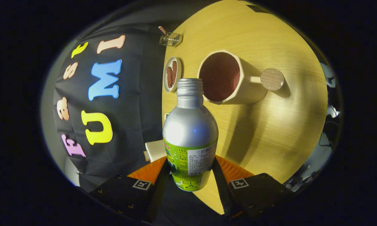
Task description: Take the bottle from table, then pour the juice into the cup, finally place the bottle on the coaster
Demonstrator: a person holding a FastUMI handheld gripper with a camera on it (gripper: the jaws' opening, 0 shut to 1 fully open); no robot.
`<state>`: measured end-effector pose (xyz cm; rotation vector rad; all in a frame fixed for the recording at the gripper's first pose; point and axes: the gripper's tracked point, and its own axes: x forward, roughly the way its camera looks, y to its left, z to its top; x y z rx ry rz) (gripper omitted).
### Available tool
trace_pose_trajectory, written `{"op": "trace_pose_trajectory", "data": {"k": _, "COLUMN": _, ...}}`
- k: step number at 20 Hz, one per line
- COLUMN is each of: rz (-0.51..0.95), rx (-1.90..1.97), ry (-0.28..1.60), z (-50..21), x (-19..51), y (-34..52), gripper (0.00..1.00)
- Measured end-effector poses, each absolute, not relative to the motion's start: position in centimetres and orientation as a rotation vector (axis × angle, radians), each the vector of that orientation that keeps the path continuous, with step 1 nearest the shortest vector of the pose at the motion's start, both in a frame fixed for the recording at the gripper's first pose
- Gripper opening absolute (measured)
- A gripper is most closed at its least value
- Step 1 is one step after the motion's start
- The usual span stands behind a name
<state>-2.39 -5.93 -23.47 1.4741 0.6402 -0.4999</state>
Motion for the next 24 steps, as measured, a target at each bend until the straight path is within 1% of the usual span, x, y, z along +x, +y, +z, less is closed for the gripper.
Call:
{"op": "trace_pose_trajectory", "data": {"k": 7, "rz": -0.454, "rx": 1.012, "ry": 0.63, "z": -25.2, "x": -2.9, "y": -7.1, "gripper": 0.76}}
{"op": "trace_pose_trajectory", "data": {"k": 12, "rz": -0.437, "rx": 0.761, "ry": 0.607, "z": -25.3, "x": -2.2, "y": -7.1, "gripper": 0.77}}
{"op": "trace_pose_trajectory", "data": {"k": 19, "rz": -0.422, "rx": 0.478, "ry": 0.574, "z": -25.6, "x": 1.2, "y": -7.1, "gripper": 0.77}}
{"op": "trace_pose_trajectory", "data": {"k": 24, "rz": -0.416, "rx": 0.354, "ry": 0.534, "z": -25.6, "x": 4.2, "y": -7.9, "gripper": 0.77}}
